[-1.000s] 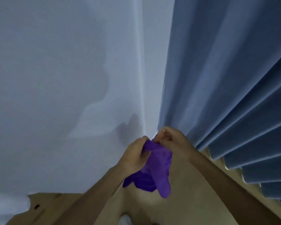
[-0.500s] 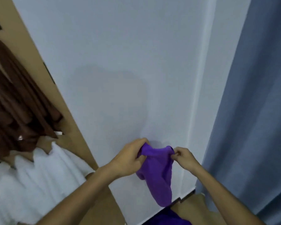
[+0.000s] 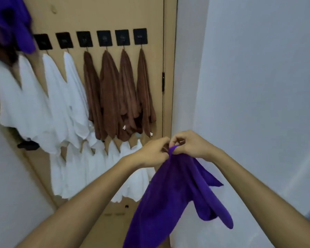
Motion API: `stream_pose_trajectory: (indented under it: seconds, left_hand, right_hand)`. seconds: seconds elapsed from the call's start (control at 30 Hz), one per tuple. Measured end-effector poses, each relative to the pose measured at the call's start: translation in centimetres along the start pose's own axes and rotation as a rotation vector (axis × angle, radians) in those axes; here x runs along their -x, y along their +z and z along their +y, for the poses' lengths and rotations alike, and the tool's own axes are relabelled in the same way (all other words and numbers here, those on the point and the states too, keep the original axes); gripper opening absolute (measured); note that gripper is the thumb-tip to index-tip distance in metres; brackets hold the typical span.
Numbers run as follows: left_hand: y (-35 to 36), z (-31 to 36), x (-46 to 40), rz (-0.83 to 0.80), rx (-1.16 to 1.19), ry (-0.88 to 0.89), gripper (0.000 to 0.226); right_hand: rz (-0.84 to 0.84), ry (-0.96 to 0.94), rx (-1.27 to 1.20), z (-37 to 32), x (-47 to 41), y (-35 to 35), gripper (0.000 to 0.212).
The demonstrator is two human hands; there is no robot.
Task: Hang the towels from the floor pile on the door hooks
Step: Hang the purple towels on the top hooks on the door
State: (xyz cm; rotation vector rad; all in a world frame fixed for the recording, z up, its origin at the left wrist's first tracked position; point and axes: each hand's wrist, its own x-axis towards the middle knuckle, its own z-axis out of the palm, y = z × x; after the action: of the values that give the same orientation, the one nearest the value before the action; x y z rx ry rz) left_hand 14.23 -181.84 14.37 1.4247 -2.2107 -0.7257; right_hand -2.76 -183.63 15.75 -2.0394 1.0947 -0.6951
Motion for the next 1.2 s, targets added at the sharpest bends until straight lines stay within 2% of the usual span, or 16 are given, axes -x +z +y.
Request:
stream_pose_trajectory:
  seconds: [0.1, 0.3, 0.47, 0.53, 0.6, 0.7, 0.77, 0.8, 0.93, 0.97, 1.1, 1.2]
  left_hand:
    - [-3.4, -2.9, 2.5, 0.086, 0.060, -0.033, 0.015]
    - [-7.8, -7.7, 6.6, 0.122, 0.018, -0.042, 0.003]
    - [-11.7, -9.8, 8.5, 0.300, -0.025, -0.117, 0.012]
    - [-13.0, -9.8, 9.2, 0.350, -0.040, -0.112, 0.013]
    - [-13.9, -9.6, 9.8, 0.357, 0.005, -0.114, 0.009]
    - [-14.8, -9.3, 11.2, 0.235, 0.259, -0.138, 0.007]
    - [-15.6, -9.2, 12.3, 0.143, 0.457, -0.135, 0.005]
    - [-16.2, -9.3, 12.6, 0.165, 0.479, -0.136, 0.010]
    - [-18.8, -10.8, 13.2, 0.554, 0.224, -0.126, 0.013]
    - [-19.5, -11.4, 13.2, 0.573, 0.154, -0.108, 0.013]
    - [-21.0, -13.1, 13.6, 0.300, 0.198, -0.123, 0.024]
    - [-21.7, -13.6, 13.4, 0.346, 0.213, -0.116, 0.020]
  right_hand:
    - [0.042, -0.027, -0.003, -3.7, -2.3, 1.8, 0.016]
    - [0.132, -0.100, 0.102, -8.9, -5.7, 5.7, 0.009]
    - [0.340, -0.101, 0.365, -10.0, -8.1, 8.5, 0.015]
    - [0.382, -0.103, 0.400, -10.9, -8.9, 10.1, 0.017]
    - [0.383, -0.065, 0.253, -12.1, -9.6, 11.7, 0.021]
    - [0.283, 0.031, -0.179, -14.3, -10.6, 13.6, 0.028]
    - [0.213, 0.062, -0.380, -15.9, -11.1, 14.3, 0.021]
    - [0.175, 0.067, -0.433, -16.6, -11.2, 14.6, 0.019]
    - [0.053, -0.037, -0.297, -18.7, -11.7, 16.1, 0.017]
    - [0.039, -0.064, -0.261, -19.1, -11.8, 16.3, 0.019]
    - [0.069, -0.122, -0.187, -20.4, -12.6, 16.5, 0.018]
    - [0.124, -0.106, -0.202, -20.4, -13.1, 15.9, 0.016]
